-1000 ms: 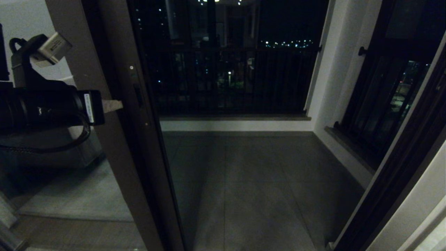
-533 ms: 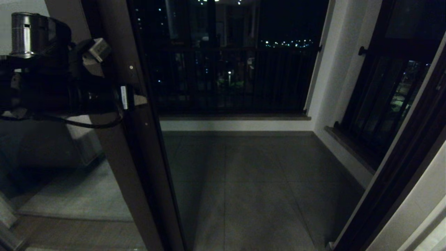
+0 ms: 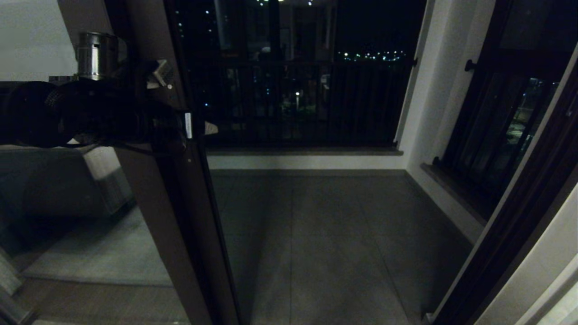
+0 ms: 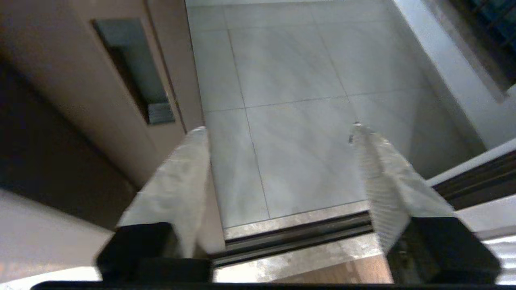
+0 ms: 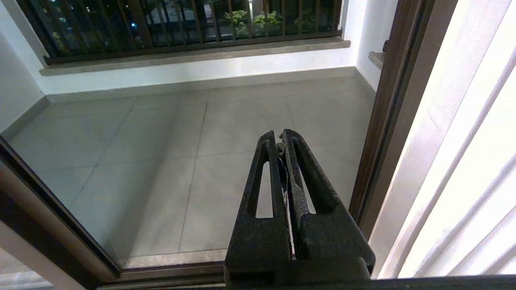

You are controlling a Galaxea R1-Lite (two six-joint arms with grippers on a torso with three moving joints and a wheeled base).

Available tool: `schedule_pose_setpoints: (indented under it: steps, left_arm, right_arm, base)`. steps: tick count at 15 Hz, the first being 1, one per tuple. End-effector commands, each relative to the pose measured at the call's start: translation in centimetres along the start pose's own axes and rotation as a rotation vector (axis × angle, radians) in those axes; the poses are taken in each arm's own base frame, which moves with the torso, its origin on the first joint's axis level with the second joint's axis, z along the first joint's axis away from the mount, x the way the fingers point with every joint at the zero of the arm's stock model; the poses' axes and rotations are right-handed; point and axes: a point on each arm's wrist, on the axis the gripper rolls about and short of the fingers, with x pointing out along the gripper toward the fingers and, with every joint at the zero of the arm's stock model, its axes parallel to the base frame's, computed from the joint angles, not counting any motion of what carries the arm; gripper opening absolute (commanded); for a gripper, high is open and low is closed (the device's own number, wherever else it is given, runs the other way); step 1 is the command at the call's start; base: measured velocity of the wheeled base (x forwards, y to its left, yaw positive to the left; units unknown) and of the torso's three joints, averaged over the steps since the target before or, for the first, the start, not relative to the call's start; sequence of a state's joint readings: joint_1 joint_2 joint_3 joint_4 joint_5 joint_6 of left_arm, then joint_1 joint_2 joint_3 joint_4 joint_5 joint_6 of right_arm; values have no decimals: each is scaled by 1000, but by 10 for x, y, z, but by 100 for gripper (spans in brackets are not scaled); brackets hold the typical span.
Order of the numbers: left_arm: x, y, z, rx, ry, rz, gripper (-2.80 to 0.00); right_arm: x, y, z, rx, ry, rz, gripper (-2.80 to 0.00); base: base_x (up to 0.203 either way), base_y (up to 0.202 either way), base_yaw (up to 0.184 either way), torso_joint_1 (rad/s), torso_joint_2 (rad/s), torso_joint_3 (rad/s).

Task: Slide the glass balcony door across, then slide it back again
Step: Close the slid door

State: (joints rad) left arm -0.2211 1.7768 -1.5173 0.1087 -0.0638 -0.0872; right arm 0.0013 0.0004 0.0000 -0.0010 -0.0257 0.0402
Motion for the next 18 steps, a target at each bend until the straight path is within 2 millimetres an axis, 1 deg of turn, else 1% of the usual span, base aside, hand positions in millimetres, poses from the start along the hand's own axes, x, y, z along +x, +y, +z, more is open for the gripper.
schedule_pose_setpoints:
  steps: [1,4,6,9,12,14,16,18]
  left_arm:
    - [15,2,-3,12,17,3,0]
    - [15,10,1,28,7,25,0]
    - [12,17,3,23,0,44,0]
    - [6,21,5,21,-8,57,0]
    - [14,22,2,33,2,54,0]
    - [14,19,3,44,-1,45,0]
    - [12,17,4,45,-4,40,0]
    - [6,12,4,49,-4,27,0]
  right_arm:
    - [0,0,0,0,1,0,-280]
    - [0,0,0,0,1,0,-280]
    - [0,0,0,0,1,0,-280]
    - [0,0,0,0,1,0,-280]
    - [0,0,0,0,1,0,-280]
    - [0,0,0,0,1,0,-280]
    - [0,0,0,0,1,0,-280]
    - [0,0,0,0,1,0,-280]
  base:
    - [0,0,0,0,0,0]
    - [0,0,0,0,0,0]
    - [0,0,0,0,0,0]
    - [0,0,0,0,0,0]
    - [0,0,0,0,0,0]
    - [0,0,0,0,0,0]
    - [0,0,0,0,0,0]
    - [0,0,0,0,0,0]
